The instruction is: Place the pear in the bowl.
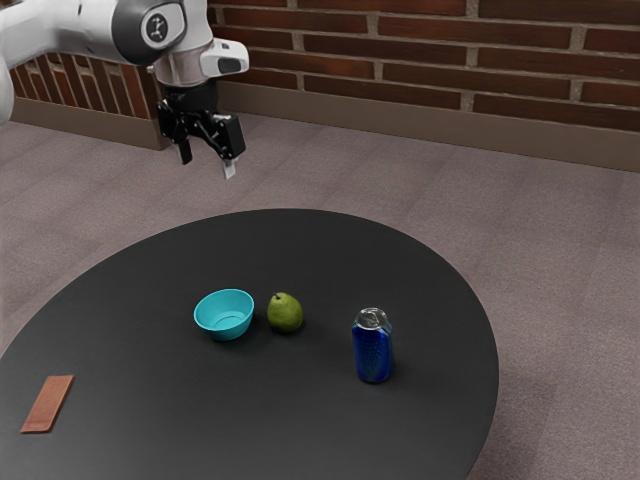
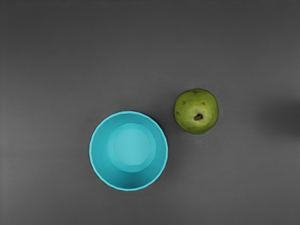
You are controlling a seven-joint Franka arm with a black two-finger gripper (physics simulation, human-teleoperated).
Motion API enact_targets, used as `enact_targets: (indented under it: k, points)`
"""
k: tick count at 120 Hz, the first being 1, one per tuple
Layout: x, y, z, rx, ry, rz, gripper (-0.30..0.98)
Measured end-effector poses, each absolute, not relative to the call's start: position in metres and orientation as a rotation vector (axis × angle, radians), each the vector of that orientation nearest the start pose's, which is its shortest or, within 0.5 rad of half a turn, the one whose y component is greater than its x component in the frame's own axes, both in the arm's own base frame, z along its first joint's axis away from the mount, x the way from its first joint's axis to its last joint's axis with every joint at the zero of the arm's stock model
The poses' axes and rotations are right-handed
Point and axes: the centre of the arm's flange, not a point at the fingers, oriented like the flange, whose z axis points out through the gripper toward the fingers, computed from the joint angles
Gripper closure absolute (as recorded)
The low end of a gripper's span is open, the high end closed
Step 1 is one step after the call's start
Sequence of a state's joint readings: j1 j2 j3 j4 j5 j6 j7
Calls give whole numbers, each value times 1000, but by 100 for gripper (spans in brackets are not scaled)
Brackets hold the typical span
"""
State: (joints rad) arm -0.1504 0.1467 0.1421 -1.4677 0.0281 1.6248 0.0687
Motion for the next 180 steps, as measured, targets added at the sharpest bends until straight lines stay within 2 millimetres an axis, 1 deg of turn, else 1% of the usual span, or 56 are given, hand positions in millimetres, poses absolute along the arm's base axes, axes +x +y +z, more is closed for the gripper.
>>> enact_targets:
  k: [12,16,20,39,50,58,63,73,78,81,88,94,104,120,137,159,166,180]
  points:
    - [605,-8,592,-3088,128,-20,0]
    - [607,-8,588,-3086,130,-14,0]
    - [611,-10,580,-3083,137,0,0]
    - [634,-42,519,-3059,235,107,0]
    - [641,-59,488,-3044,345,166,0]
    - [644,-84,463,-3031,449,212,0]
    - [647,-93,448,-3020,484,242,0]
    - [652,-94,419,-3001,512,312,0]
    - [658,-92,407,-2991,516,348,0]
    - [663,-92,401,-2982,520,366,0]
    - [678,-99,393,-2941,545,397,0]
    - [684,-101,380,-2911,558,447,0]
    - [688,-98,357,-2878,567,523,0]
    - [694,-100,336,-2873,588,578,0]
    - [697,-97,322,-2936,587,594,0]
    - [701,-96,293,-2988,580,623,0]
    - [702,-92,289,-2991,576,618,0]
    - [705,-81,289,-2991,566,602,0]
